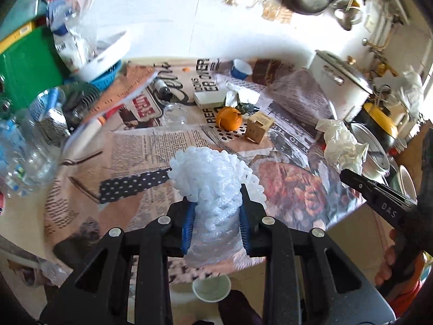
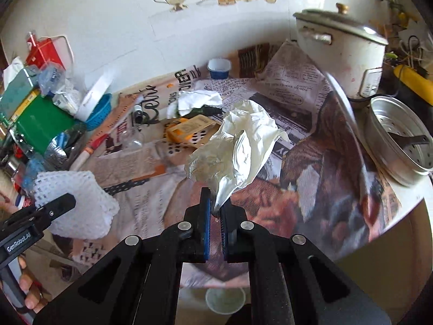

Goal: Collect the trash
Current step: 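Carry the foam net and tissue down toward the white floor bin with both tools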

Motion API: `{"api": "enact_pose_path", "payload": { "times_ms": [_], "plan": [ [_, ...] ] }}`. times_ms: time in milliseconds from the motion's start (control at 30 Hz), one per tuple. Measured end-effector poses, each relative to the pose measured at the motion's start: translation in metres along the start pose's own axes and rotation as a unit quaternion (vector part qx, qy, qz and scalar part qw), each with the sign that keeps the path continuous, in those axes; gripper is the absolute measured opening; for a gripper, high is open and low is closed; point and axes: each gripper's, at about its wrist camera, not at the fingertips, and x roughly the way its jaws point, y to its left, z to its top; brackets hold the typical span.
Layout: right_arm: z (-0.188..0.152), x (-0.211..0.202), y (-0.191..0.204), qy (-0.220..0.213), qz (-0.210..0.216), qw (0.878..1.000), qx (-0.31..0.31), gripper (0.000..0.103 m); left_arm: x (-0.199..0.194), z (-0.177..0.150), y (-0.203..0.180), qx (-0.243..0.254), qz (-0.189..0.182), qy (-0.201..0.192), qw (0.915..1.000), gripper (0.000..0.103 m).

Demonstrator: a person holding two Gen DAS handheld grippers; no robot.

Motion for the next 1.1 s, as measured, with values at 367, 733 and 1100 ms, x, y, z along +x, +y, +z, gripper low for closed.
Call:
{"api": "enact_pose_path", "payload": {
  "times_ms": [367, 733, 1100],
  "plan": [
    [-0.058, -0.057, 0.022, 0.005, 0.021, 1.000, -0.014, 0.006, -0.044, -0.052, -0.013, 0.010, -0.007, 0.009, 0.9999, 0.029],
    [-0.114, -0.061, -0.005, 0.050, 0.068, 0.996, -0.042, 0.006, -0.026, -0.132, -0.052, -0.023, 0.014, 0.058, 0.9980, 0.029],
    [-0.182, -0.012, -0.044, 0.116, 0.105, 0.984, -0.080, 0.006, 0.044, -0.229, -0.070, -0.100, 0.066, 0.107, 0.9870, 0.029]
  ]
}}
